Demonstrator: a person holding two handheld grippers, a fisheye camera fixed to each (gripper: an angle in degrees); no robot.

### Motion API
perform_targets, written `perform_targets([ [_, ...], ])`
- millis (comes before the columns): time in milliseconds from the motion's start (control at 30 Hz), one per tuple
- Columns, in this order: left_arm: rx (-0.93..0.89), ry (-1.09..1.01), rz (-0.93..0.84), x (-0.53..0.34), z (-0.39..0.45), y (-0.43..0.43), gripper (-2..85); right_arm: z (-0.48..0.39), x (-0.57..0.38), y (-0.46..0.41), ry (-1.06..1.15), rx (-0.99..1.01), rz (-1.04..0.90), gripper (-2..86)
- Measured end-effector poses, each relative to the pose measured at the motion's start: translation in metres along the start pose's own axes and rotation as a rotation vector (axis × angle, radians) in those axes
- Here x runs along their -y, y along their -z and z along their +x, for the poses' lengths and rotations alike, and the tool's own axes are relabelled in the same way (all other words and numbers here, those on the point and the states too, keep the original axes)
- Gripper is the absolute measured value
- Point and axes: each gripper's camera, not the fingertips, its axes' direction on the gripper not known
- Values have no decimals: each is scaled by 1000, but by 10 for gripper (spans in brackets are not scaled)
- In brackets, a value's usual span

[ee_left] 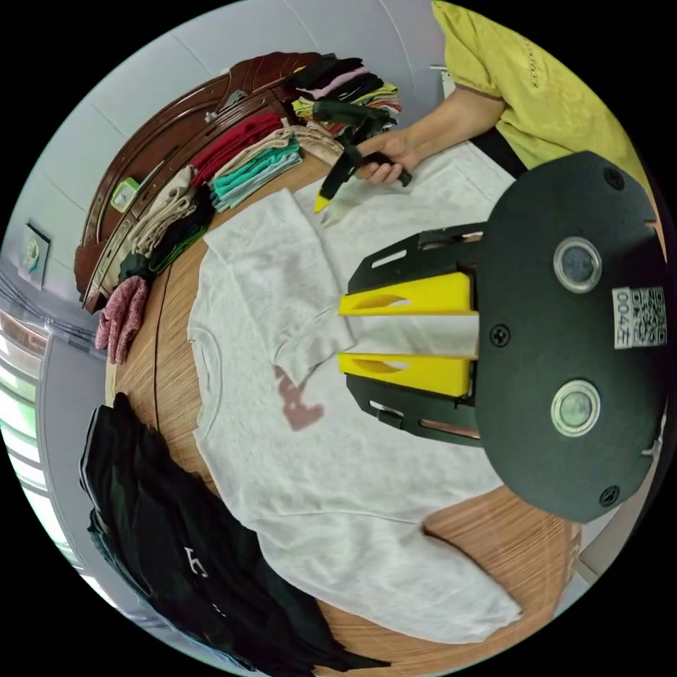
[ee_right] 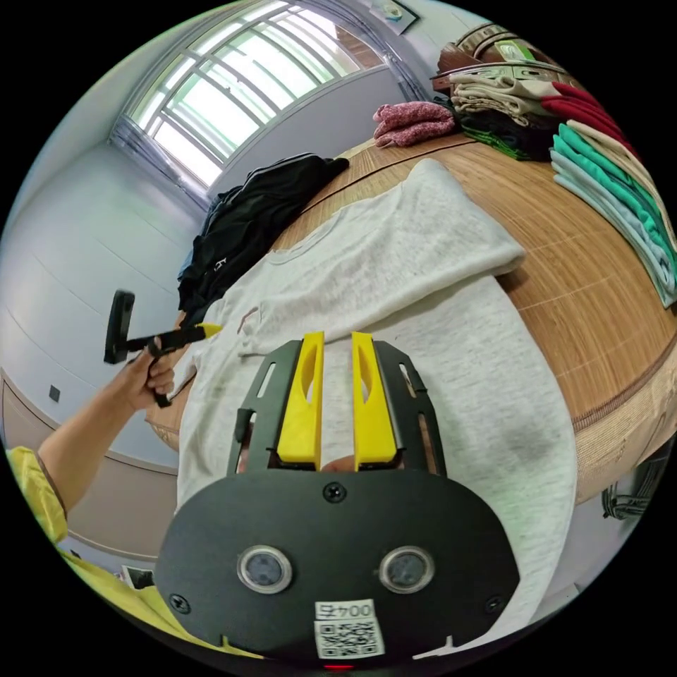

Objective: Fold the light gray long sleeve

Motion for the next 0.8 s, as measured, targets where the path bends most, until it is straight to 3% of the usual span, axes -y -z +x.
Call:
perform_targets([
  [300,110,-219,-107,83,-16,-74,128,31,1,-21,-58,70,-86,69],
  [567,58,-202,-115,109,-40,-96,123,46,0,-27,-58,64,-102,66],
  [800,-1,-181,-120,123,-44,-99,65,59,1,-30,-62,58,-107,63],
])
